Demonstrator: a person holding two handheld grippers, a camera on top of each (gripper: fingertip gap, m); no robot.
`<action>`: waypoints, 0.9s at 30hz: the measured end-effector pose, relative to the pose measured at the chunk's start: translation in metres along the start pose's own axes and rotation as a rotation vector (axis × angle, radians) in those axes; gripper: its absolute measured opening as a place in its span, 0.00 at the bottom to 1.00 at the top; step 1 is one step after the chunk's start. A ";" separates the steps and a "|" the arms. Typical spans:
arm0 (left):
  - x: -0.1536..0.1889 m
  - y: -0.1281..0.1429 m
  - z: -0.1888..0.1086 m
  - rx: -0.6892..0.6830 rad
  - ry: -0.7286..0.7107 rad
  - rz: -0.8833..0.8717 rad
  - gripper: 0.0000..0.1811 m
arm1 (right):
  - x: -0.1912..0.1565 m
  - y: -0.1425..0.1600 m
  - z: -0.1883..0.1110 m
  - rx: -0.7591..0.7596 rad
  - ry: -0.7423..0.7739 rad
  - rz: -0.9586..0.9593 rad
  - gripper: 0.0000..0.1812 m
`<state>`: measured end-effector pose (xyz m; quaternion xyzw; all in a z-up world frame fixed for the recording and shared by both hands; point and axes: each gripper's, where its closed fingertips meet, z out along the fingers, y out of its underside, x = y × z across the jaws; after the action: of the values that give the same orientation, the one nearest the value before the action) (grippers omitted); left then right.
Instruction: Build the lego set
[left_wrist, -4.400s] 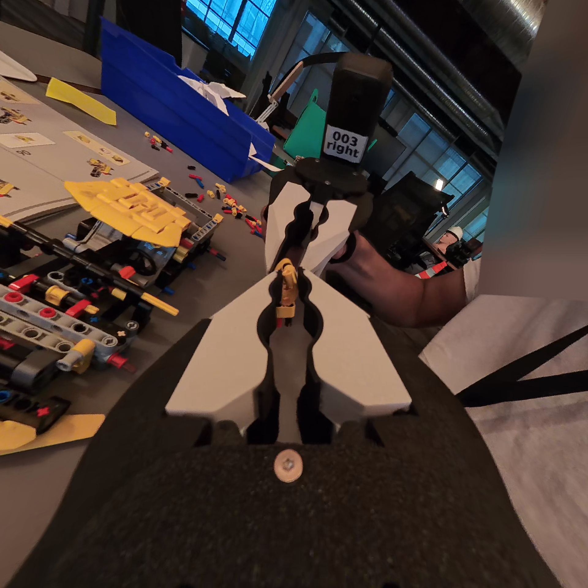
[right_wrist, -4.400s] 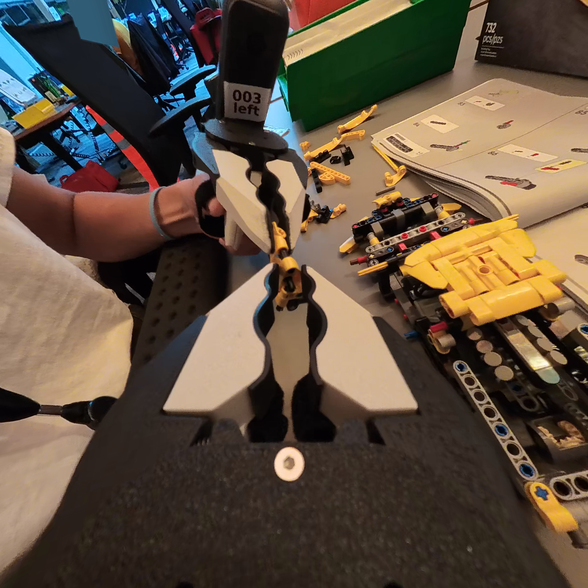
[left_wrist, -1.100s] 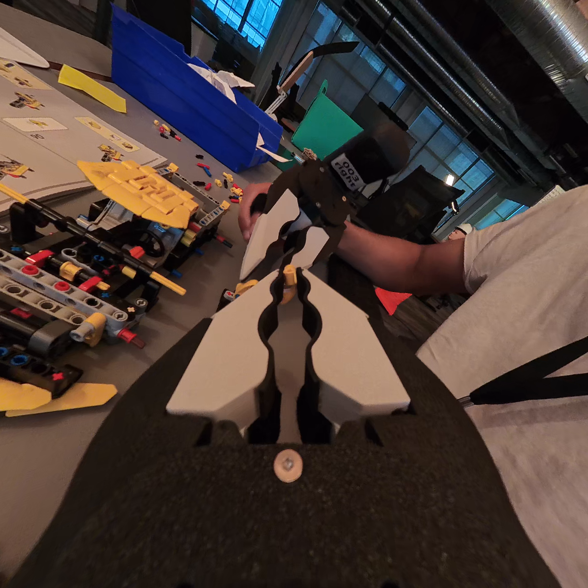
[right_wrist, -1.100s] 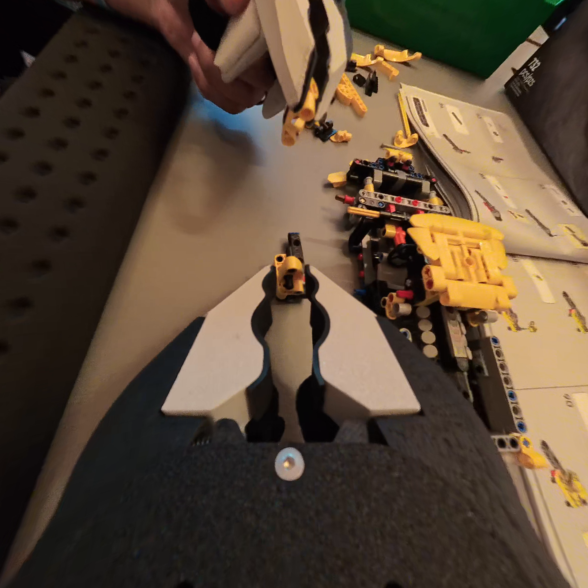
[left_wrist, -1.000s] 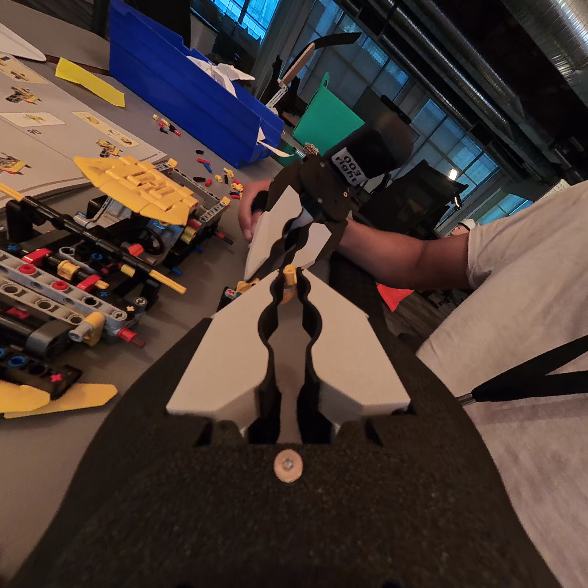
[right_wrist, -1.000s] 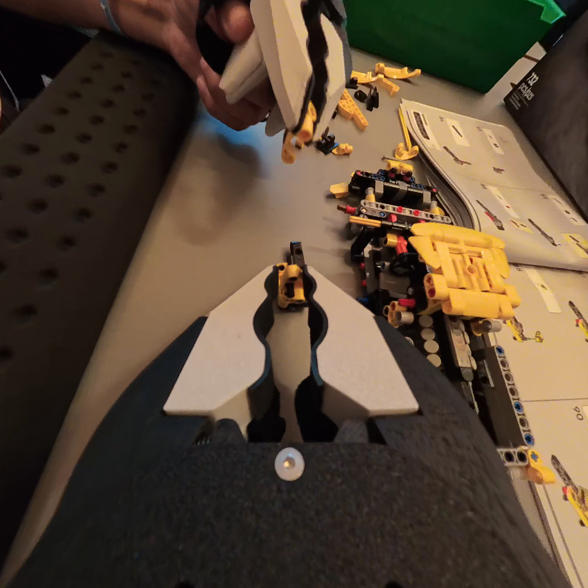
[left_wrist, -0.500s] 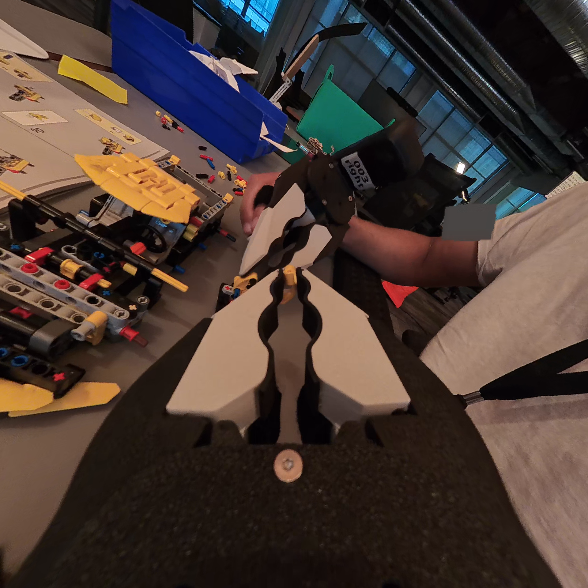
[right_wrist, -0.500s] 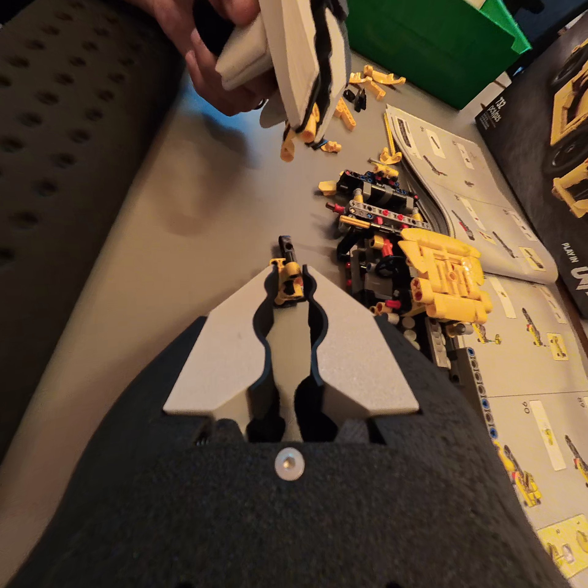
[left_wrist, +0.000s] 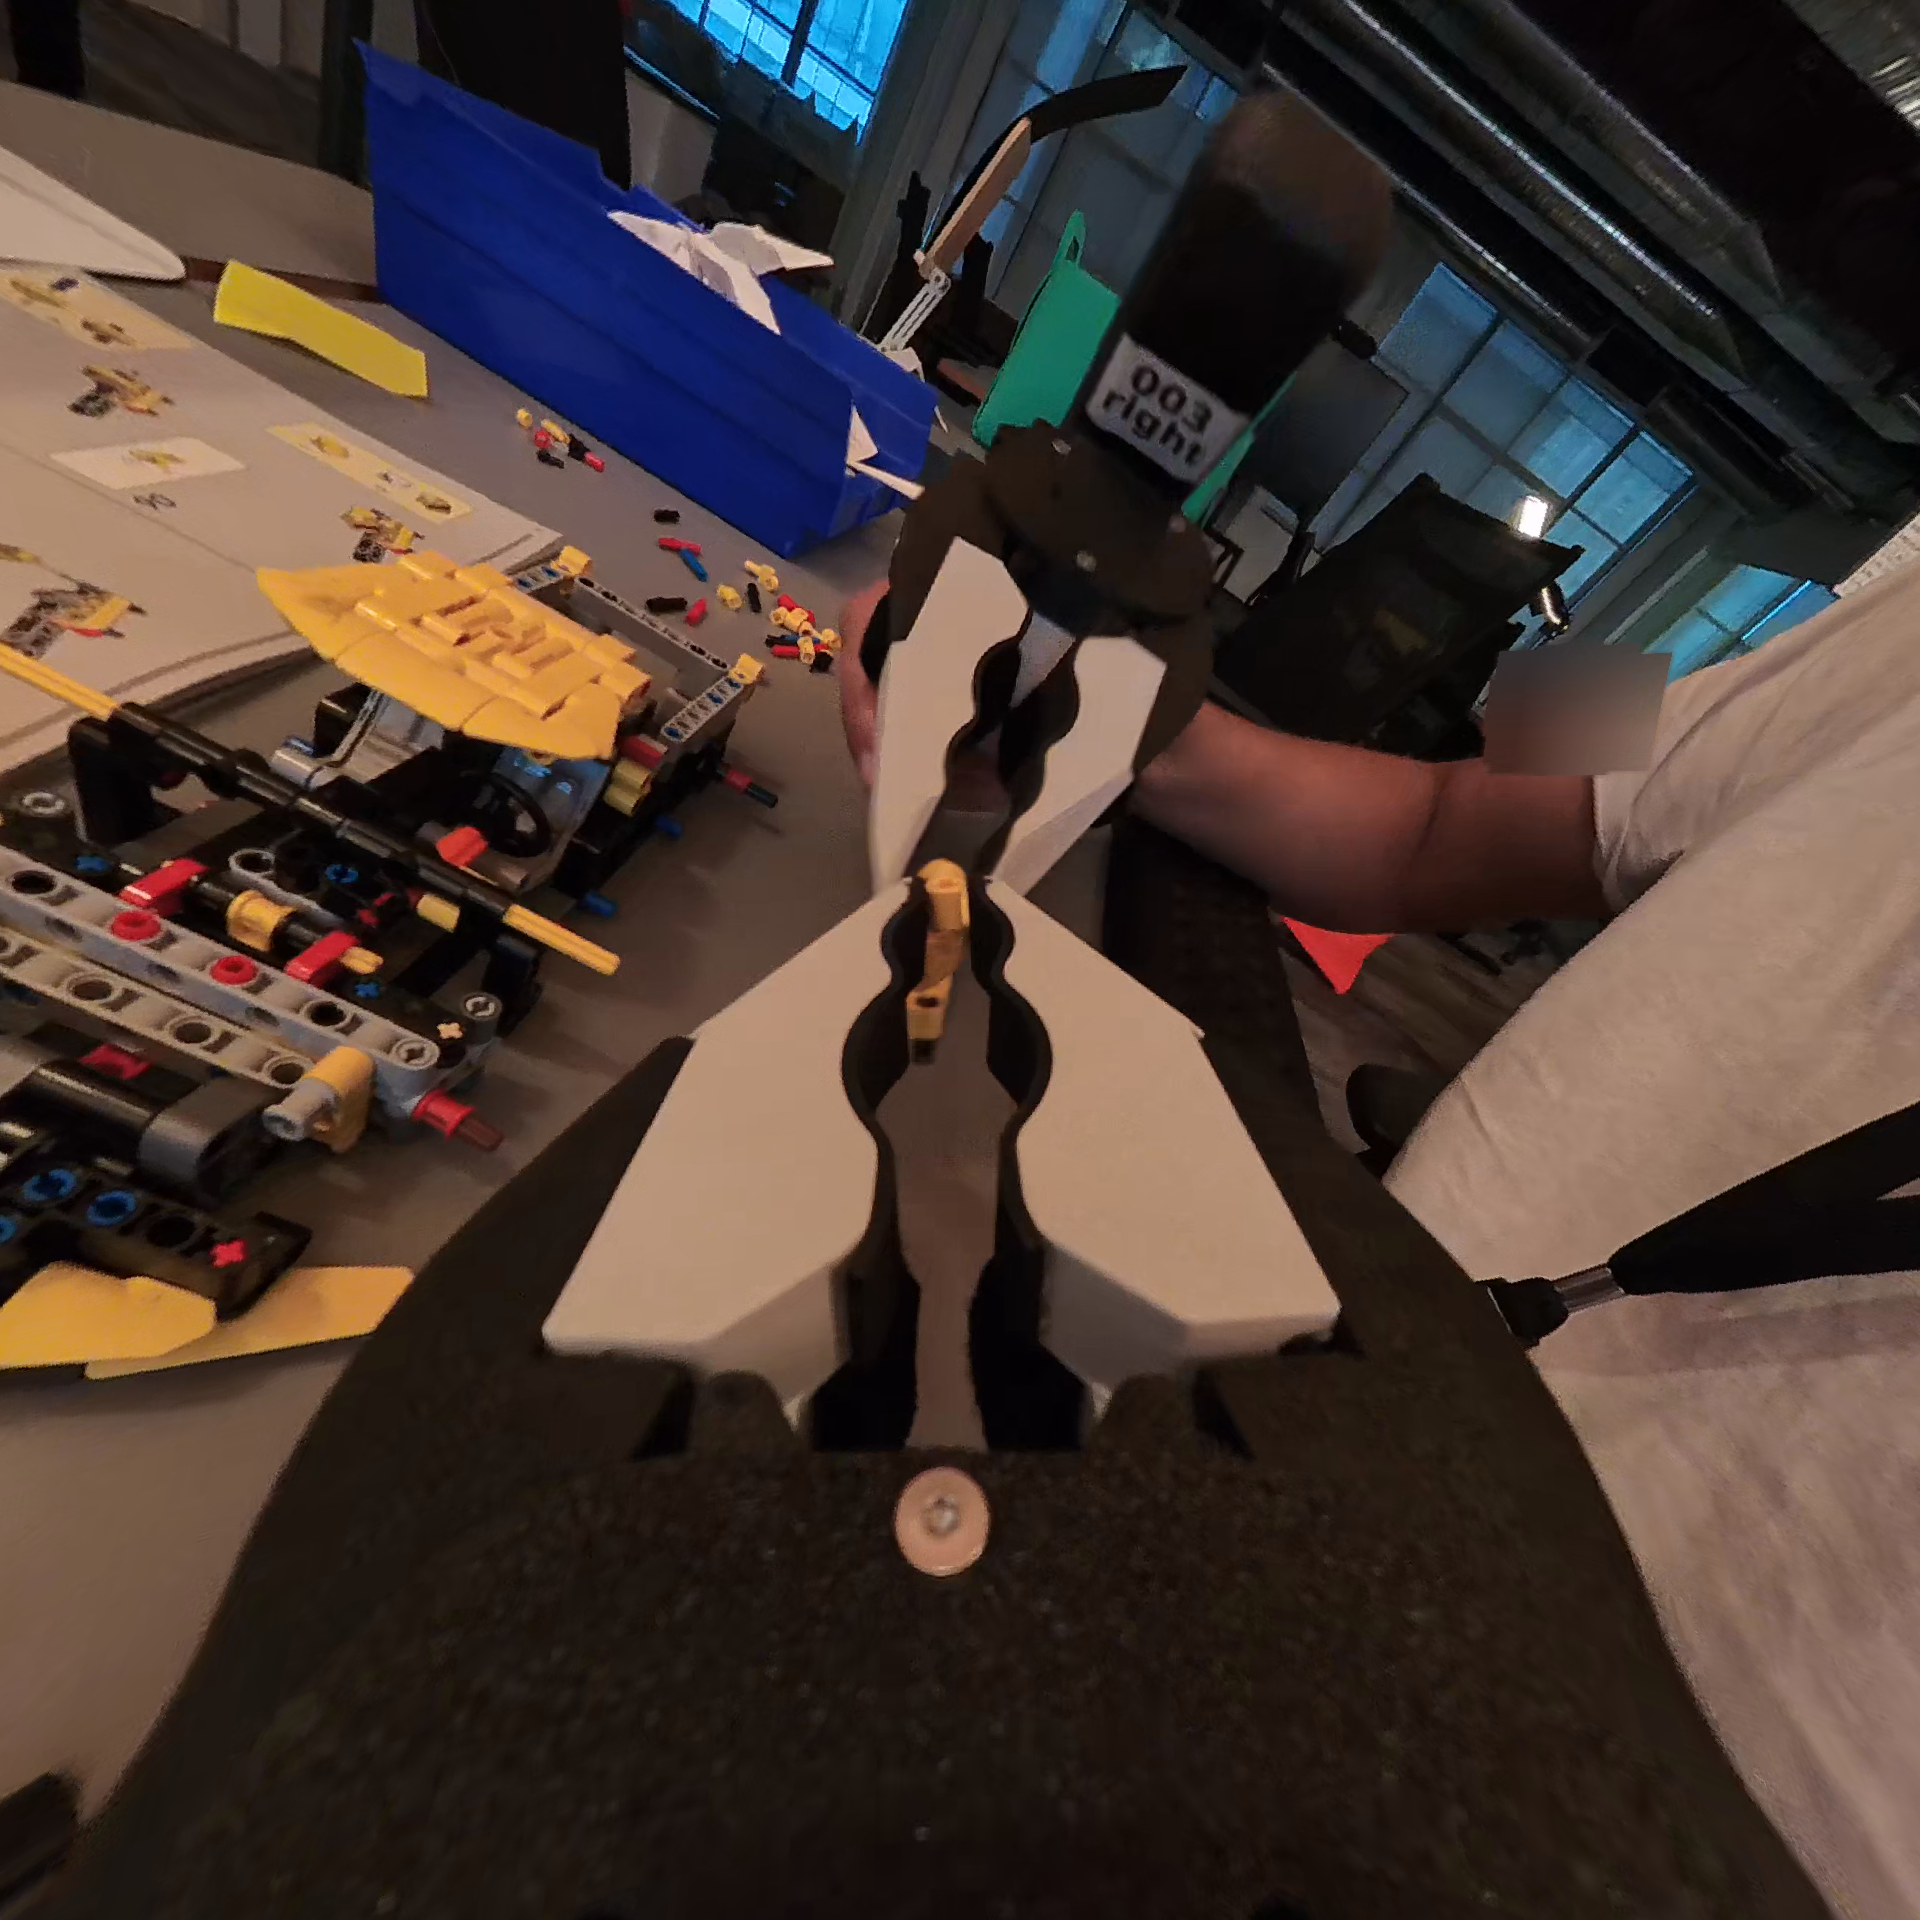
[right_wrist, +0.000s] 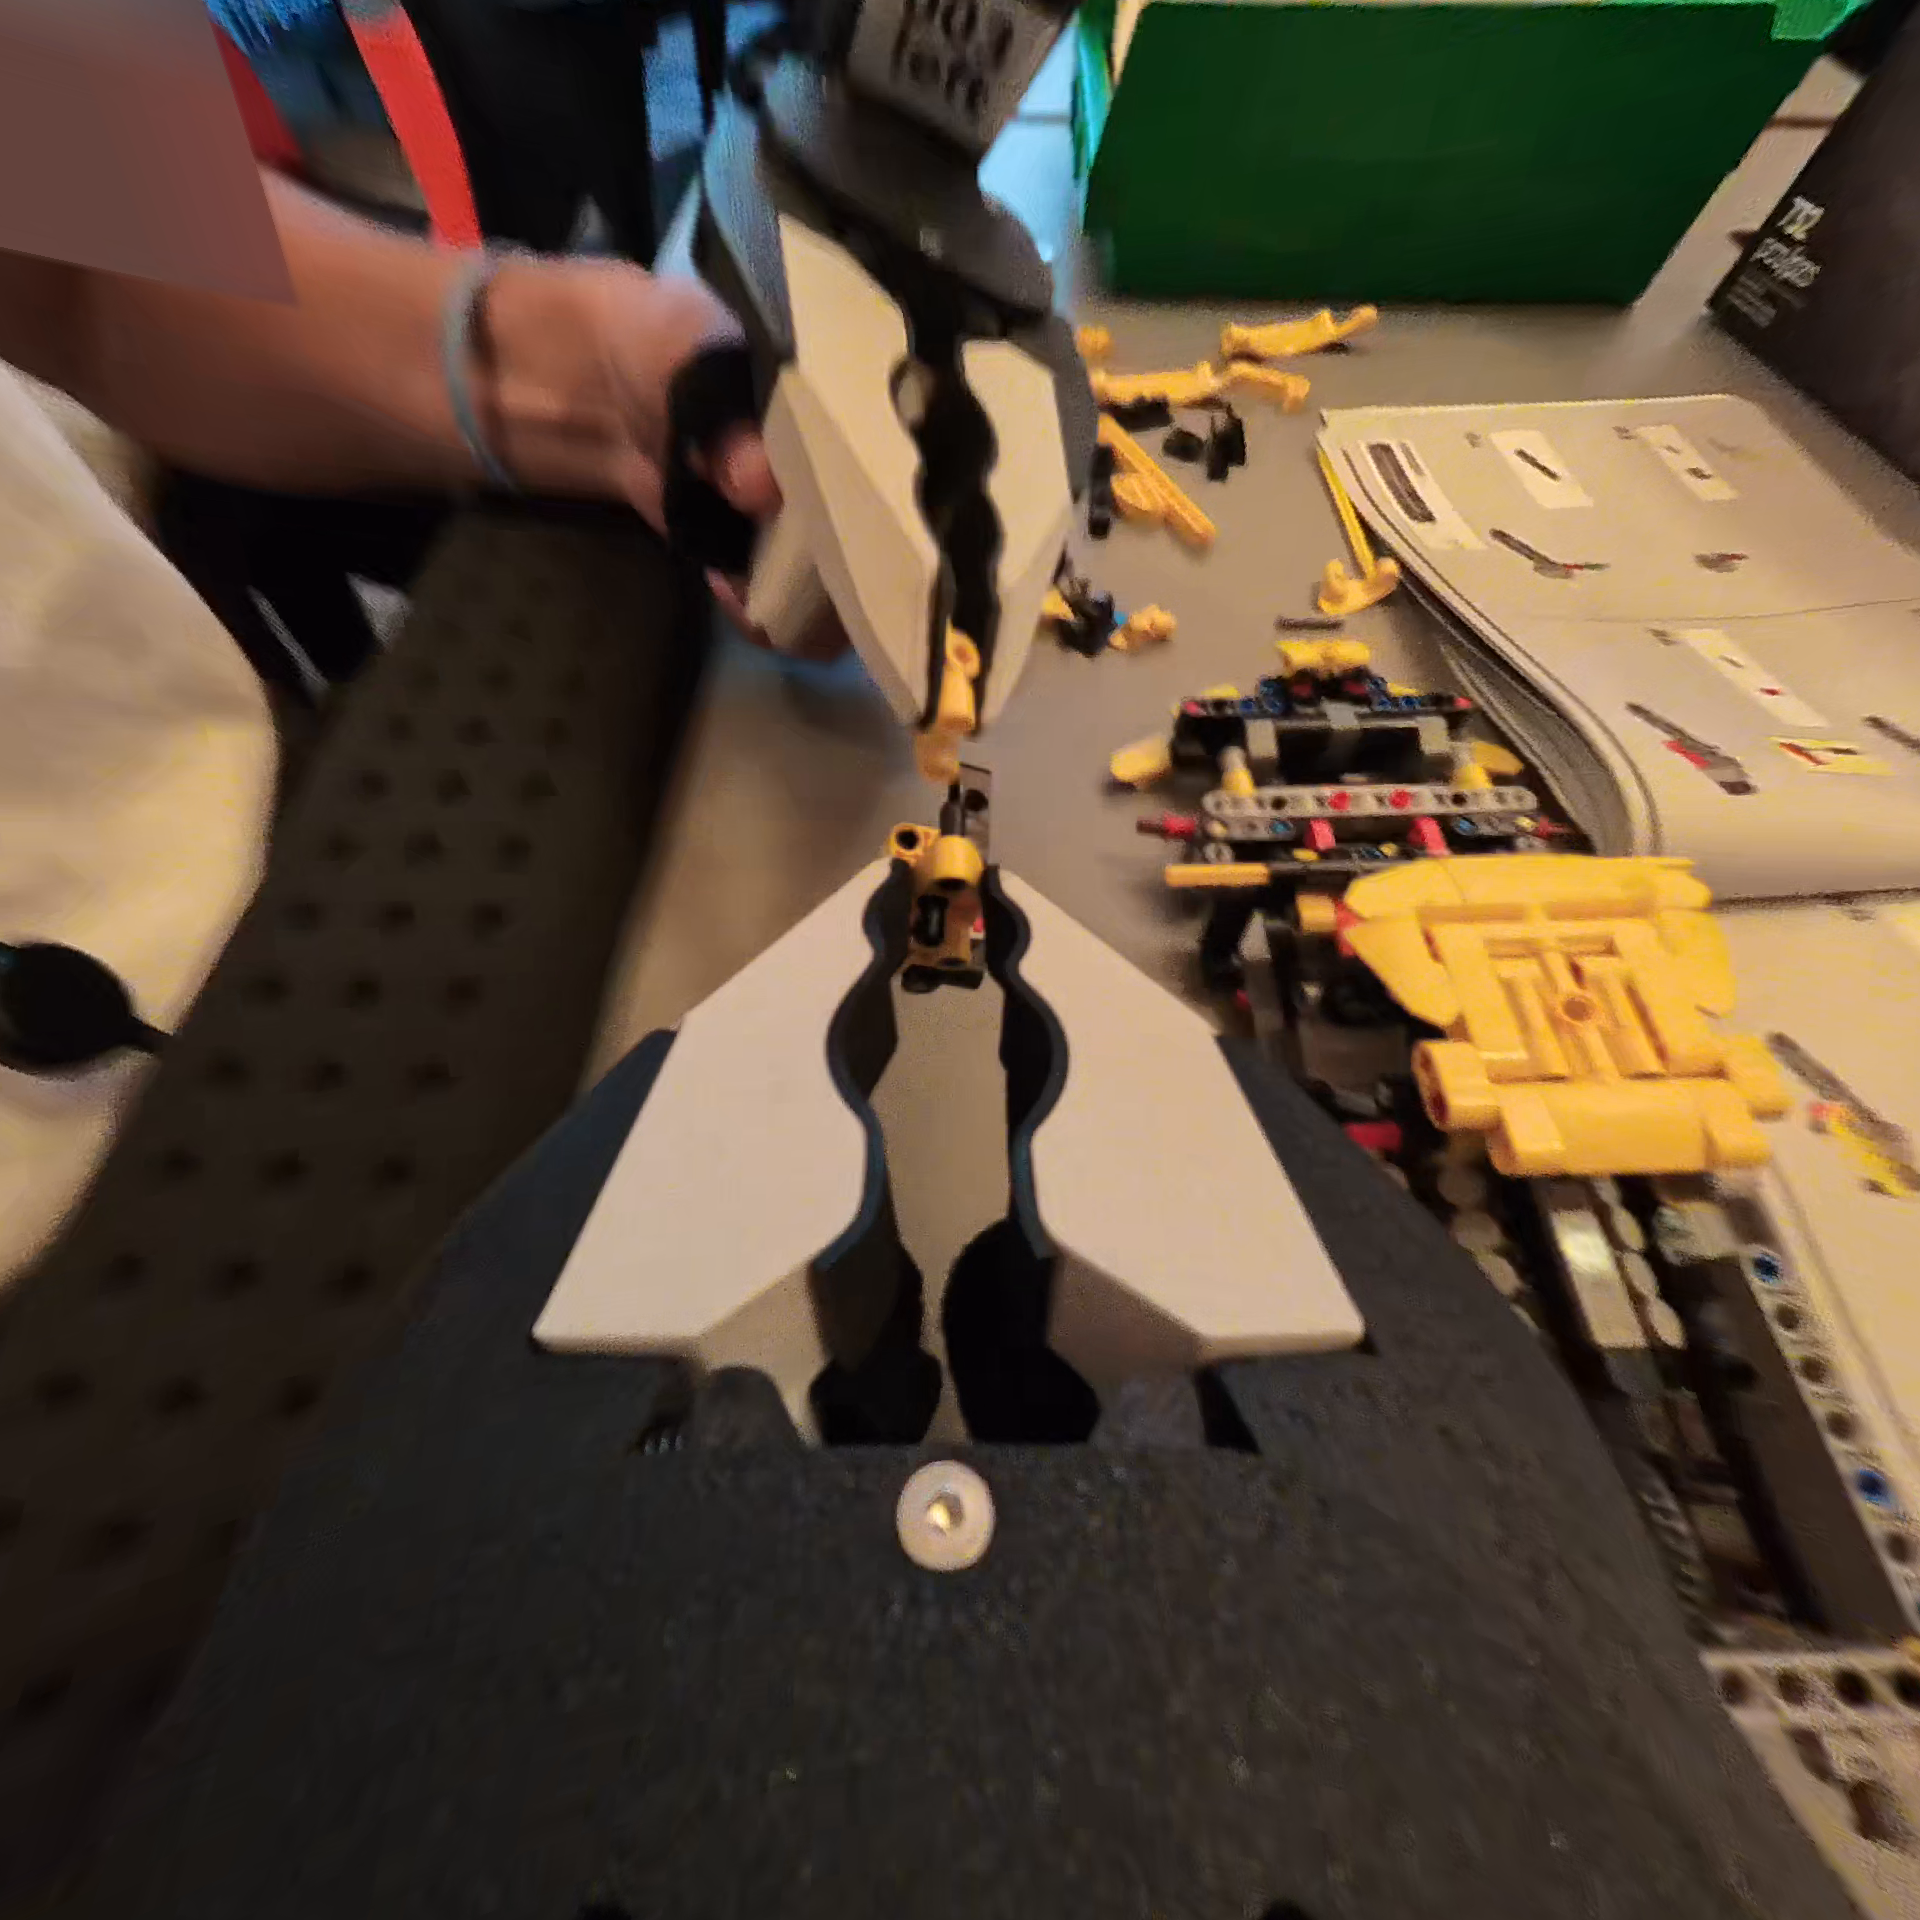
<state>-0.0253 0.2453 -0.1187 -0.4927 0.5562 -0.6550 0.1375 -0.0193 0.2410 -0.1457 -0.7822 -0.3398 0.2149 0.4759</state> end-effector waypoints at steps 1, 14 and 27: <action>0.000 -0.001 -0.001 0.002 -0.005 0.009 0.04 | -0.004 -0.007 -0.001 0.019 -0.030 0.041 0.07; 0.007 0.006 0.003 -0.037 0.063 -0.016 0.04 | -0.012 -0.013 -0.003 0.030 -0.043 0.076 0.07; 0.008 0.010 0.005 -0.057 0.084 -0.049 0.04 | -0.012 -0.005 0.001 -0.022 -0.012 0.042 0.07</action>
<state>-0.0290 0.2334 -0.1238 -0.4817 0.5676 -0.6623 0.0839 -0.0301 0.2344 -0.1415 -0.7931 -0.3283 0.2257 0.4607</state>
